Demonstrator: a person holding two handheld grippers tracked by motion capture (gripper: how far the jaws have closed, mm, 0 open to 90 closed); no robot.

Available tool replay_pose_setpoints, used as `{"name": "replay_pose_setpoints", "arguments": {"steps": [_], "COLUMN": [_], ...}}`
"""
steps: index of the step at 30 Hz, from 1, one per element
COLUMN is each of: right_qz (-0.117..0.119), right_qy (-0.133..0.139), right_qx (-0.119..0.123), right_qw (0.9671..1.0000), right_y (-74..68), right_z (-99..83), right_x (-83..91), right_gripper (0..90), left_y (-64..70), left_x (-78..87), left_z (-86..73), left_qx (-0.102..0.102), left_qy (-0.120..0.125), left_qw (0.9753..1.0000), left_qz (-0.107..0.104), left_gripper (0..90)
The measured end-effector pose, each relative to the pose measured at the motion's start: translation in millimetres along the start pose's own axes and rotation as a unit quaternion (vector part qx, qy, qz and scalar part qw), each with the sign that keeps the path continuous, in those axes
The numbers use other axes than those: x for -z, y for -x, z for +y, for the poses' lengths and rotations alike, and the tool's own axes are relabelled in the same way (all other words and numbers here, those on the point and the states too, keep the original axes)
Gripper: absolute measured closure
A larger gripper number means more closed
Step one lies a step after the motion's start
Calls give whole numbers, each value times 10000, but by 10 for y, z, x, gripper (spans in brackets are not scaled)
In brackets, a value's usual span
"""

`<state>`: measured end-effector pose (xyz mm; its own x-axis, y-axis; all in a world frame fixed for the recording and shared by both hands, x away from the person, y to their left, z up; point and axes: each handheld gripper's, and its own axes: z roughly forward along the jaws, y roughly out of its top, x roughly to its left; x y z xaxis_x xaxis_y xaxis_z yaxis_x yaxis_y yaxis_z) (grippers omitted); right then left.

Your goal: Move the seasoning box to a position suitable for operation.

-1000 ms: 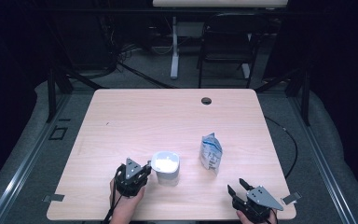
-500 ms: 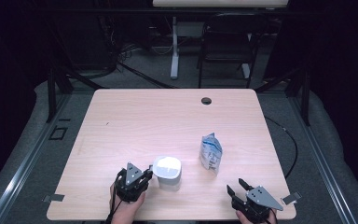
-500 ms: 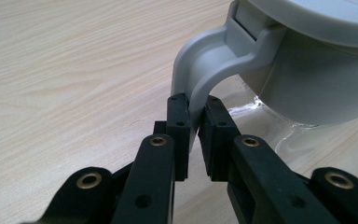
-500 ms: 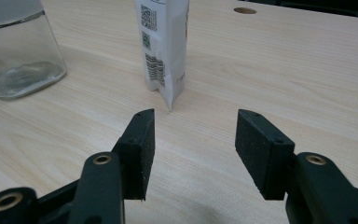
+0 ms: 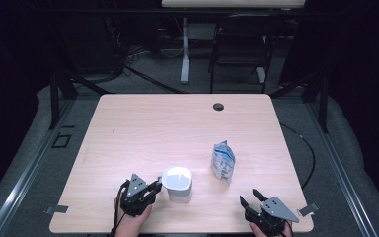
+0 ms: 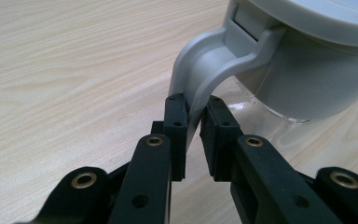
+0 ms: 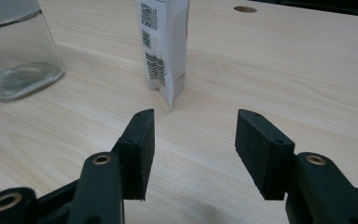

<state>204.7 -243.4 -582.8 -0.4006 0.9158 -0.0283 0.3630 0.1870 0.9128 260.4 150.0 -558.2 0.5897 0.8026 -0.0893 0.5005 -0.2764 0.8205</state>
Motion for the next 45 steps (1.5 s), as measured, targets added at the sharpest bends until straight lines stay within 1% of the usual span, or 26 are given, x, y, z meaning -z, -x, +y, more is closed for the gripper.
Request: {"name": "replay_pose_setpoints", "arguments": {"steps": [1,3,10,11,12,14,18,20,21,22,23,29,30,37,38,39,43,45], "right_qz": [-4,11,12,13,21,28,53,61,62,66,64,93,109,144,140,108,128,125], "right_qy": [7,1,6,4,-3,15,22,15,39,37,40,42,45,31,41,59,31,38], "right_qx": [-6,36,35,31,43,34,72,90,70,66,68,85,78,122,109,95,99,106], "right_qw": [10000,10000,10000,10000,10000,10000,10000,9999,9999,9999,9999,9999,9999,9998,9998,9999,9999,9999], "right_y": [-5,-10,-24,-26,-27,-36,-55,-57,-65,-65,-65,-74,-87,-98,-97,-98,-105,-106], "right_z": [2,6,6,6,8,12,21,22,19,19,19,22,24,30,28,25,30,29], "right_x": [1,3,-4,-4,-3,-3,-1,-2,-10,-11,-12,-18,-26,-32,-33,-38,-31,-33], "right_gripper": [474,474,474,474,474,474,474,474,474,474,474,474,474,473,473,473,474,474], "left_y": [1,8,29,36,47,61,72,68,73,73,74,76,71,91,98,101,96,90], "left_x": [15,19,47,52,58,63,77,88,97,97,109,127,133,160,164,170,175,176], "left_z": [-5,-17,-36,-41,-51,-53,-61,-64,-77,-77,-88,-109,-114,-139,-144,-149,-159,-160], "left_qx": [-35,-40,-70,-68,-132,-178,-147,-177,-132,-132,-75,-25,1,7,-31,-31,-12,-12], "left_qy": [-31,8,-5,-2,21,20,10,-8,22,22,35,68,74,88,87,90,111,105], "left_qw": [10000,10000,10000,10000,9999,9998,9999,9998,9999,9999,9999,10000,10000,10000,10000,10000,9999,9999], "left_qz": [-4,-7,-29,-16,29,78,88,99,105,105,98,59,18,0,-11,-31,-78,-87], "left_gripper": [808,807,803,803,805,808,810,811,815,817,818,813,812,799,799,800,802,789]}}
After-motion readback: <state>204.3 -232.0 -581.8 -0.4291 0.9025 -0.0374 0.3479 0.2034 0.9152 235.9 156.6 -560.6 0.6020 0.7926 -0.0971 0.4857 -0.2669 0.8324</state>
